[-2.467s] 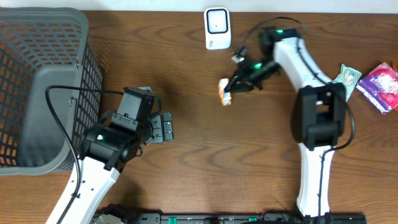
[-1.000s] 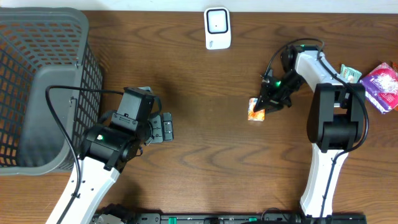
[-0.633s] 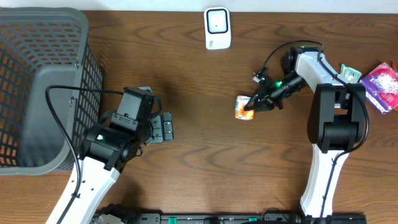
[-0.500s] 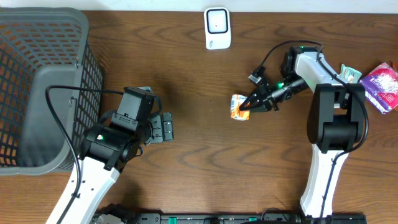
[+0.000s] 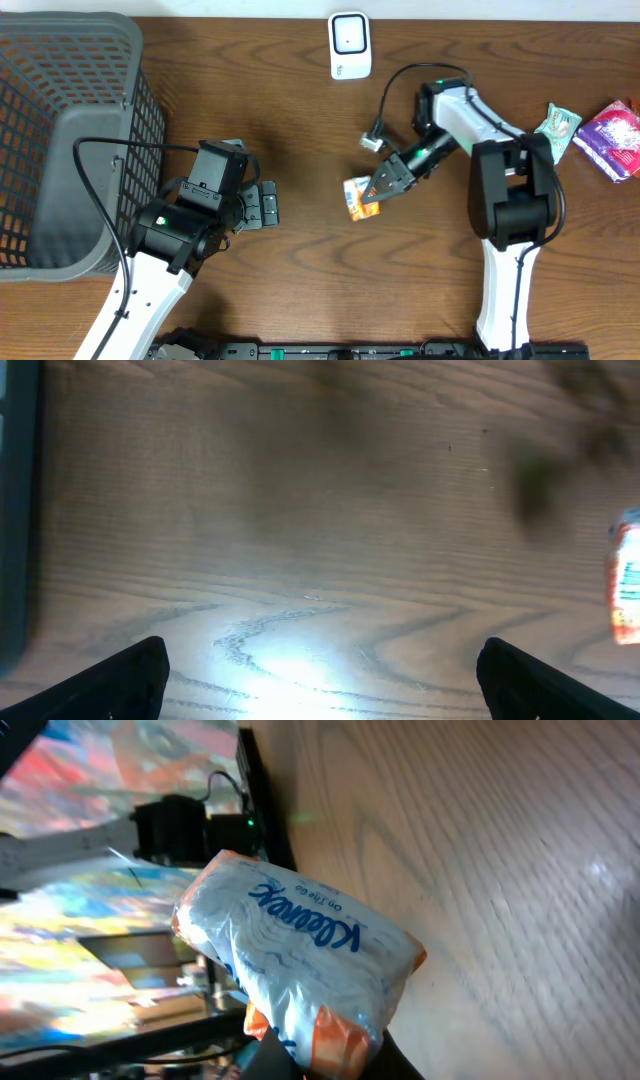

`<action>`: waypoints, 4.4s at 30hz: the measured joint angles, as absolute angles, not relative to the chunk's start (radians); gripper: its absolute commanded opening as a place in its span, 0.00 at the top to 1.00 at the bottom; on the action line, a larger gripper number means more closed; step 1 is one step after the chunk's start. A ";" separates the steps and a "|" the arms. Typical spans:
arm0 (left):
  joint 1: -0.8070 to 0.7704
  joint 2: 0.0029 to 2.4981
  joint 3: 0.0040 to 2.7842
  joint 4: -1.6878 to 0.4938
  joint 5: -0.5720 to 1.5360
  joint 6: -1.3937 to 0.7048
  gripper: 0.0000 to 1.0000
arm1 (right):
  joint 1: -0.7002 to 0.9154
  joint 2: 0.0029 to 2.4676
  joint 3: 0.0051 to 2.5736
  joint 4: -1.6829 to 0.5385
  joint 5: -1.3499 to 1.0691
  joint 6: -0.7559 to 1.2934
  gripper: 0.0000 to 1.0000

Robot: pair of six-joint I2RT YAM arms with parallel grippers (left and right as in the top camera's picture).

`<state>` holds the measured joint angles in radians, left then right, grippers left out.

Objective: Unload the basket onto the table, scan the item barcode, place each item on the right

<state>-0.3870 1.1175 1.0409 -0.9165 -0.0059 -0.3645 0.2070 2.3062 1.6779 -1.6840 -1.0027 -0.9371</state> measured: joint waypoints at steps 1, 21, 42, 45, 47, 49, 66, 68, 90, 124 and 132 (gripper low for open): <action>-0.387 1.118 1.041 -0.916 -0.006 -0.365 0.02 | 0.212 2.307 1.678 -1.678 -1.002 -0.944 0.99; -0.387 1.118 1.041 -0.916 -0.006 -0.365 0.02 | 0.160 2.308 1.972 -1.331 -0.566 -0.039 0.99; -0.387 1.118 1.041 -0.916 -0.006 -0.365 0.02 | 0.447 2.345 2.293 -0.619 0.506 0.089 0.99; -0.387 1.118 1.041 -0.916 -0.006 -0.365 0.02 | 0.437 2.379 2.294 -0.510 0.512 0.041 0.99; -0.387 1.118 1.041 -0.916 -0.006 -0.365 0.02 | 0.435 2.410 2.294 -0.451 0.500 -0.014 0.99; -0.387 1.118 1.041 -0.916 -0.006 -0.365 0.02 | 0.438 2.432 2.294 -0.429 0.491 -0.058 0.99; -0.387 1.118 1.041 -0.916 -0.006 -0.365 0.02 | 0.456 2.518 2.294 -0.554 0.722 -0.283 0.99; -0.387 1.118 1.041 -0.916 -0.006 -0.365 0.02 | 0.427 2.516 2.294 -0.640 0.737 -0.241 0.99; -0.387 1.118 1.041 -0.916 -0.006 -0.365 0.02 | -0.292 2.471 2.296 -1.218 0.493 0.228 0.99; -0.387 1.118 1.041 -0.916 -0.006 -0.365 0.02 | -0.343 1.879 2.297 -1.589 -0.039 0.239 0.03; -0.387 1.118 1.041 -0.916 -0.006 -0.365 0.02 | -0.271 1.697 2.264 -1.651 -0.143 0.189 0.06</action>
<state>-0.3870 1.1175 1.0409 -0.9165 -0.0059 -0.3649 -0.2710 1.6970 2.2639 -1.6512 -0.1432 0.1890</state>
